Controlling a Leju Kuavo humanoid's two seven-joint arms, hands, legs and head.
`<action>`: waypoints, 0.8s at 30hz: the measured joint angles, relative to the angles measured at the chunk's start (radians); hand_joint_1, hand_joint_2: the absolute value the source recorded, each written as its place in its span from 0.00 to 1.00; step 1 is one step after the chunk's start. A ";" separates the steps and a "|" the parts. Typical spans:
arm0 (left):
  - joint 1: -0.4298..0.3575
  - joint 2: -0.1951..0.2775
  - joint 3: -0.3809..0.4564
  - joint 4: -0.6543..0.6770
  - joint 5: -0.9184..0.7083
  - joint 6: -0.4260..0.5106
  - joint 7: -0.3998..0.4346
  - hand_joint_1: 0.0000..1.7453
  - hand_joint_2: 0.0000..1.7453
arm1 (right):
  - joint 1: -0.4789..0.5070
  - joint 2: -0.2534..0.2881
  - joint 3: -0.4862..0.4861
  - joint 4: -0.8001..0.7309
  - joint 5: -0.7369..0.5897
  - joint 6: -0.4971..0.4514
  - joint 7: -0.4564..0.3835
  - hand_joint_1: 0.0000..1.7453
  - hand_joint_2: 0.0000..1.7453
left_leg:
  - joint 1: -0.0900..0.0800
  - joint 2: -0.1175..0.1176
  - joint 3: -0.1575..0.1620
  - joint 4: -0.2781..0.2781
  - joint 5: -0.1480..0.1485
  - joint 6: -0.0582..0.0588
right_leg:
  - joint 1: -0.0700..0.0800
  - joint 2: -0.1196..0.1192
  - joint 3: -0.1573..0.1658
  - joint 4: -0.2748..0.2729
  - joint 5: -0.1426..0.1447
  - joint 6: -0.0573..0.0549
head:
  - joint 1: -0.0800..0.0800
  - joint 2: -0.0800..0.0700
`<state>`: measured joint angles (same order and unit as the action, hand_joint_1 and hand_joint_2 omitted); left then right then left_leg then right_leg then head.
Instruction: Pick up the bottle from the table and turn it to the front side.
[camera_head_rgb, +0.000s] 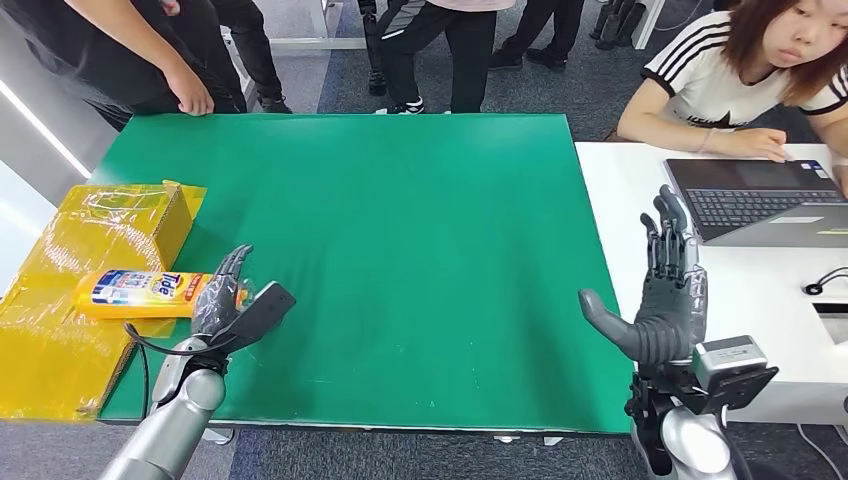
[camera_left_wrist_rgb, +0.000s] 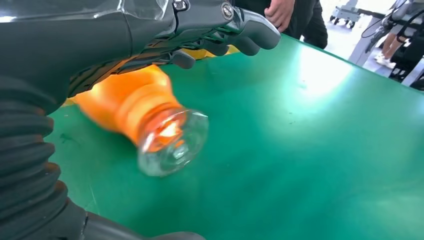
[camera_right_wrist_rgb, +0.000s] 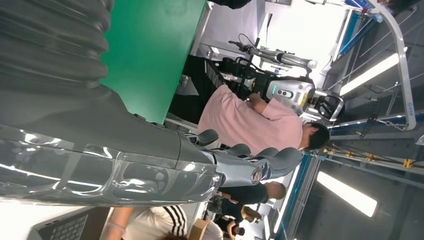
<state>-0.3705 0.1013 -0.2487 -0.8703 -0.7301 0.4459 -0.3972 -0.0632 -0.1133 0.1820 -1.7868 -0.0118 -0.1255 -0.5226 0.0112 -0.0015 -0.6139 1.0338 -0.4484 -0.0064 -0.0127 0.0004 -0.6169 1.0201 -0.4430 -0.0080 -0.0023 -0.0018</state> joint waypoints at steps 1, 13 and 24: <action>0.000 -0.001 0.001 -0.001 0.000 0.000 0.000 0.00 1.00 | 0.000 0.000 0.000 0.000 0.000 0.000 0.000 0.00 1.00 | 0.000 0.000 0.000 0.000 0.000 0.000 | 0.000 0.000 0.000 0.000 0.000 0.000 | 0.000 0.000; 0.008 -0.018 0.019 -0.019 0.105 0.013 -0.064 0.00 1.00 | -0.003 0.000 0.002 0.010 0.002 0.000 -0.001 0.00 1.00 | 0.000 0.000 0.000 0.000 0.000 0.000 | 0.000 0.000 0.000 0.000 0.000 0.000 | 0.000 0.000; 0.068 -0.127 0.036 -0.279 0.544 -0.030 -0.256 0.00 1.00 | -0.048 0.018 0.054 0.105 -0.025 -0.012 -0.016 0.00 1.00 | 0.000 -0.001 0.000 0.000 0.000 0.000 | 0.000 -0.001 0.000 0.000 0.000 0.000 | 0.000 0.000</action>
<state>-0.3021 -0.0253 -0.2131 -1.1490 -0.1858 0.4158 -0.6535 -0.1114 -0.0954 0.2361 -1.6813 -0.0366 -0.1375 -0.5383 0.0109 -0.0027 -0.6142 1.0341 -0.4485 -0.0063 -0.0129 -0.0008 -0.6168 1.0196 -0.4433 -0.0075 -0.0022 -0.0017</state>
